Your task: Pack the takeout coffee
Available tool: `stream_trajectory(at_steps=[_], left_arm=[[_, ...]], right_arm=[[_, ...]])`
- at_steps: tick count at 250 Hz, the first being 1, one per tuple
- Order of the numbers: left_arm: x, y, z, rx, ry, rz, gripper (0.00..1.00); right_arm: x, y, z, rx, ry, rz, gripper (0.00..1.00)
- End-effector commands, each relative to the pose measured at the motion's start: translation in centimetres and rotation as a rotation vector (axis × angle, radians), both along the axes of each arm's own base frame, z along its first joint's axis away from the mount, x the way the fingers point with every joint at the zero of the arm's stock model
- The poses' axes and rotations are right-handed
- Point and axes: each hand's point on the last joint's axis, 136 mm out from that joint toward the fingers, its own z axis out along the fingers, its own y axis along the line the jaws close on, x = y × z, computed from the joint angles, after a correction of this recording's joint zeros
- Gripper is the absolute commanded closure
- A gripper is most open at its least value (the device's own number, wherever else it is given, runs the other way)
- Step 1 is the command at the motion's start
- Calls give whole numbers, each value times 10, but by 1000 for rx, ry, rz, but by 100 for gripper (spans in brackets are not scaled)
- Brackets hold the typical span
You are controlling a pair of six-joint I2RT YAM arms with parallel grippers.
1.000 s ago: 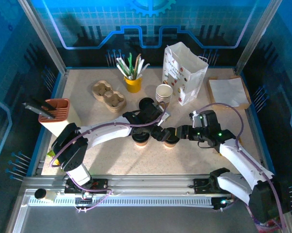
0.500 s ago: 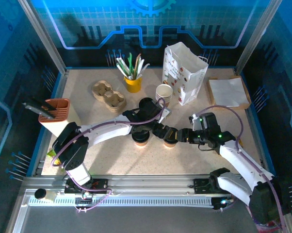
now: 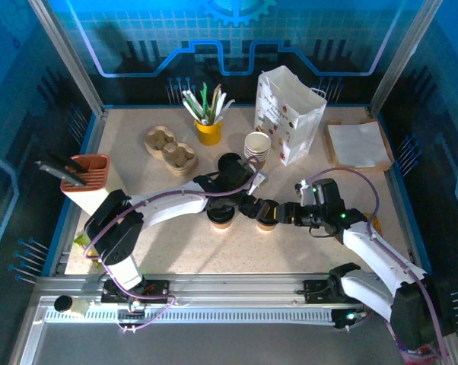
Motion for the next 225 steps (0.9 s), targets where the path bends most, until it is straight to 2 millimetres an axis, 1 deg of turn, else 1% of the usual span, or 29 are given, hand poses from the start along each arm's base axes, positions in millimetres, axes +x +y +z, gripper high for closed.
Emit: stream_trajectory(at_steps=[1, 9, 21, 37, 77, 88, 108, 131, 170, 209, 225], left_arm=[[-15, 44, -54, 166, 103, 36, 21], [-15, 45, -54, 164, 105, 38, 21], [-14, 43, -50, 148, 101, 40, 21], [-12, 33, -35, 89, 91, 35, 21], [-1, 6, 12, -86, 43, 32, 20], [1, 2, 23, -117, 29, 33, 20], [3, 0, 34, -149, 8, 34, 20], [0, 3, 35, -150, 3, 31, 19], [-8, 8, 21, -108, 27, 18, 19], [-15, 6, 9, -63, 29, -15, 19], [-13, 6, 4, -41, 25, -17, 19]], right_arm=[[-26, -22, -51, -109, 156, -51, 43], [-26, -21, -50, -102, 156, -49, 43], [-22, -17, -44, -85, 144, -47, 44], [-14, -11, -30, -50, 118, -38, 44], [9, 4, 16, 33, 20, -21, 42], [13, 5, 25, 40, 3, -19, 41], [22, 7, 34, 41, -23, -17, 41], [30, 7, 34, 38, -30, -16, 41], [39, 8, 25, 21, -23, -16, 41], [41, 5, 14, -9, -4, -7, 42], [39, 4, 9, -20, 3, -6, 42]])
